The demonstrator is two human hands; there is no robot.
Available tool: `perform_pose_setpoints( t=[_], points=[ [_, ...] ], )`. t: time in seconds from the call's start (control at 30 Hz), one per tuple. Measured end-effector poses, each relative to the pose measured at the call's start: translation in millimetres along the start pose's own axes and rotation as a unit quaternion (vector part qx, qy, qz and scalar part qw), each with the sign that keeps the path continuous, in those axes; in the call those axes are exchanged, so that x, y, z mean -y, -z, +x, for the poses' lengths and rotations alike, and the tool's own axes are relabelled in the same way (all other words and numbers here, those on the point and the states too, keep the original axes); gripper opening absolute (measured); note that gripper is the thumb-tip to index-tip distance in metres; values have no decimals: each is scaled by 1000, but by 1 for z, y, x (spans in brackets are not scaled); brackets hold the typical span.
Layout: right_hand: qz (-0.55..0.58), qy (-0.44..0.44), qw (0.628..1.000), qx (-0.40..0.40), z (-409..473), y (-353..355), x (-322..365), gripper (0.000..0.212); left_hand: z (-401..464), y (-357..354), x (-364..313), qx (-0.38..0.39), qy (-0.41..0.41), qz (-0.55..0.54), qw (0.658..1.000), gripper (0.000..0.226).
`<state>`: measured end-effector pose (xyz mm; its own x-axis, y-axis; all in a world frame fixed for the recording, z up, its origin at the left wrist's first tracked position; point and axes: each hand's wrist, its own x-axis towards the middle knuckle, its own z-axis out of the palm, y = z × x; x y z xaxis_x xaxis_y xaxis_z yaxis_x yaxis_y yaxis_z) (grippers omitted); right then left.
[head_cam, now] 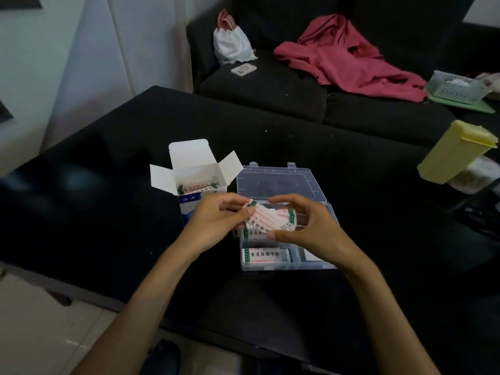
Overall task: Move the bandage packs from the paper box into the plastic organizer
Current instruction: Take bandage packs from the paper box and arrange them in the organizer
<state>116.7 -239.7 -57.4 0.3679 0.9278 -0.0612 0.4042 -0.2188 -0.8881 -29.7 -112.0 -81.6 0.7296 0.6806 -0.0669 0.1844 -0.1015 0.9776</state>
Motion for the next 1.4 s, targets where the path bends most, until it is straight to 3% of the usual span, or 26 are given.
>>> perform_pose_setpoints(
  t=[0.1,0.2,0.37,0.8,1.07,1.4],
  points=[
    [61,20,997,-34,0,3,-1,42,-1,4,-3,-4,-11,-37,999,14],
    [88,14,995,-40,-2,8,-3,27,-1,10,-4,26,-5,-11,1000,24],
    [-1,-39,999,19,-2,9,-10,11,-3,11,2,97,21,69,993,29],
    [-174,-74,979,74,1,5,-21,5,-10,8,8,110,-14,312,944,24],
    [-241,-72,965,69,2,8,-30,6,-12,7,6,145,-23,355,923,16],
    [-291,-94,952,18,-1,9,-19,9,-16,5,0,173,-27,393,903,27]
  ],
)
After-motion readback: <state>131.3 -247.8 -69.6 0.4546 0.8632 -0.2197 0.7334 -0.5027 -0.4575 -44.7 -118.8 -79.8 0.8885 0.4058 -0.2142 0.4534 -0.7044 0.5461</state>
